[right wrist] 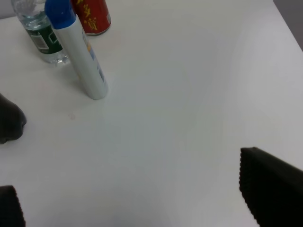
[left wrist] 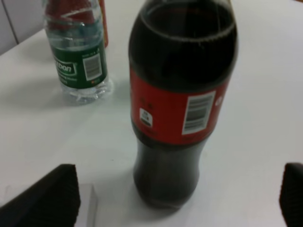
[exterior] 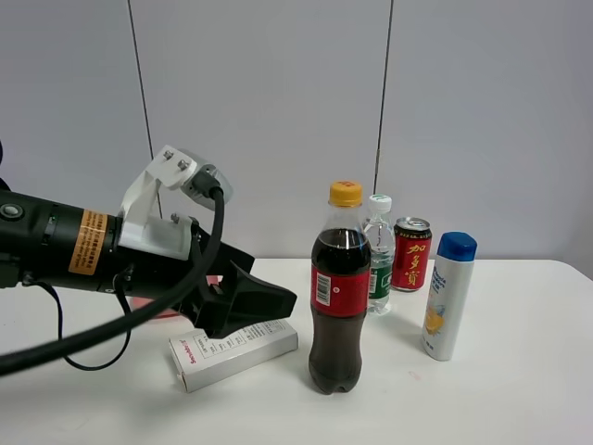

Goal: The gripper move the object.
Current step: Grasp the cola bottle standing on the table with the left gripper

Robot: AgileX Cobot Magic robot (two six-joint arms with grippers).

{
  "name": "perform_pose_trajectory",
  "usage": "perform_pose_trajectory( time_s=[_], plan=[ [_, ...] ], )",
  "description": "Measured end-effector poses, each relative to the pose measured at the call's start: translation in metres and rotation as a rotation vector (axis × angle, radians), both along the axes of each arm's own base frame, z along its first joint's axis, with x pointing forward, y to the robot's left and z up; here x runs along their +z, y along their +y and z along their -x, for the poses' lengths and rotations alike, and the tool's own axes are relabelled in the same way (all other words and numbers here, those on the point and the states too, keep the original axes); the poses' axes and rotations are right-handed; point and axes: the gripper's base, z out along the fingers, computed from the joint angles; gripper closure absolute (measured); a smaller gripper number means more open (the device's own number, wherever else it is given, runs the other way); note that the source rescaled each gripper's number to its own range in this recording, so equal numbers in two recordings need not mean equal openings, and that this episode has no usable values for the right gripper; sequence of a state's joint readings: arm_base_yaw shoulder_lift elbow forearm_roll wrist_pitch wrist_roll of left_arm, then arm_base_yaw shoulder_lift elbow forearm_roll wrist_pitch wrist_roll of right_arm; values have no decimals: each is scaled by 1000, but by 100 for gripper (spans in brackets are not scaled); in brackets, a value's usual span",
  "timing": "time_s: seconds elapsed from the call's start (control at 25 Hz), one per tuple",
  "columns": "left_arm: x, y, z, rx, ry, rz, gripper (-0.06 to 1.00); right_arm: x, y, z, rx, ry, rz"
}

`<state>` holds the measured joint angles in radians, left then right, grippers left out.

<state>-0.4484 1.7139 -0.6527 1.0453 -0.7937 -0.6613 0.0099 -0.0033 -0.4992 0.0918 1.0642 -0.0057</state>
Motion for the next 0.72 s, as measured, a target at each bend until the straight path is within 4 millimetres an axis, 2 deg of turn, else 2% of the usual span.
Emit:
perform_pose_trajectory(
  time_s=[0.24,0.4,0.72],
  plan=[
    [6,-9,-14,-13,-35,23,5,0,0,0,0,0,0],
    [10,-23,-17,-45,-57,37,5,0,0,0,0,0,0],
    [3,-49,-26,-72,-56,29,5,0,0,0,0,0,0]
  ],
)
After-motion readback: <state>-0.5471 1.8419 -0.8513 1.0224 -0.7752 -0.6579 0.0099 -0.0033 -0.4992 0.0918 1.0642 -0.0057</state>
